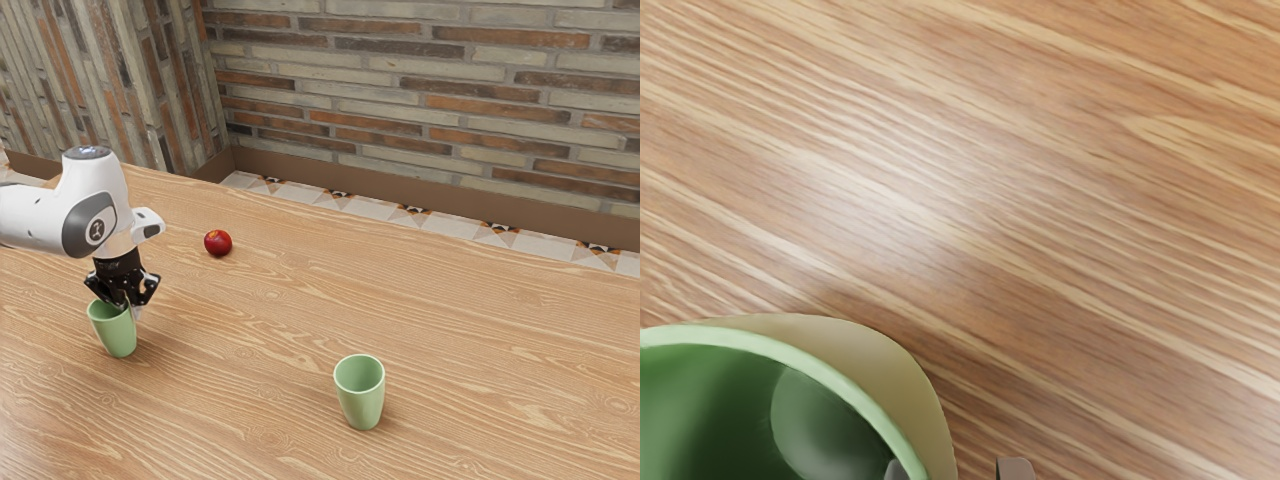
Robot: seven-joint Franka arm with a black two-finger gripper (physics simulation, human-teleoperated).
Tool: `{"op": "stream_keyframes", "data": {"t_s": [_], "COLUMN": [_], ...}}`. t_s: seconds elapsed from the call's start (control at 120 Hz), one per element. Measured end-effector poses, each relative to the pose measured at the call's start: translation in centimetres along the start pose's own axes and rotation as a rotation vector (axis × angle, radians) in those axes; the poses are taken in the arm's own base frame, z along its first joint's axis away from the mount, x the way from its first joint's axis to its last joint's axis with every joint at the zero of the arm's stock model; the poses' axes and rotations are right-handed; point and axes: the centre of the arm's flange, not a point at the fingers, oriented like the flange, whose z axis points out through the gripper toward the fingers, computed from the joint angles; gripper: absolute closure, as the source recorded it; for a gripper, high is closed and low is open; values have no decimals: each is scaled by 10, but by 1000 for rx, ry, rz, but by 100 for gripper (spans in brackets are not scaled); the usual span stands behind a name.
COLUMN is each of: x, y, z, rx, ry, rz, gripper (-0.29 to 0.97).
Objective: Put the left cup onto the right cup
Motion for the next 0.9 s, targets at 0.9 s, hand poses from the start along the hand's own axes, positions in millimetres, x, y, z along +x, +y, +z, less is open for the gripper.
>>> {"op": "stream_keyframes", "data": {"t_s": [0.9], "x": [-99], "y": [181], "z": [-174], "rx": [24], "ry": [144], "rz": [225], "gripper": [78]}}
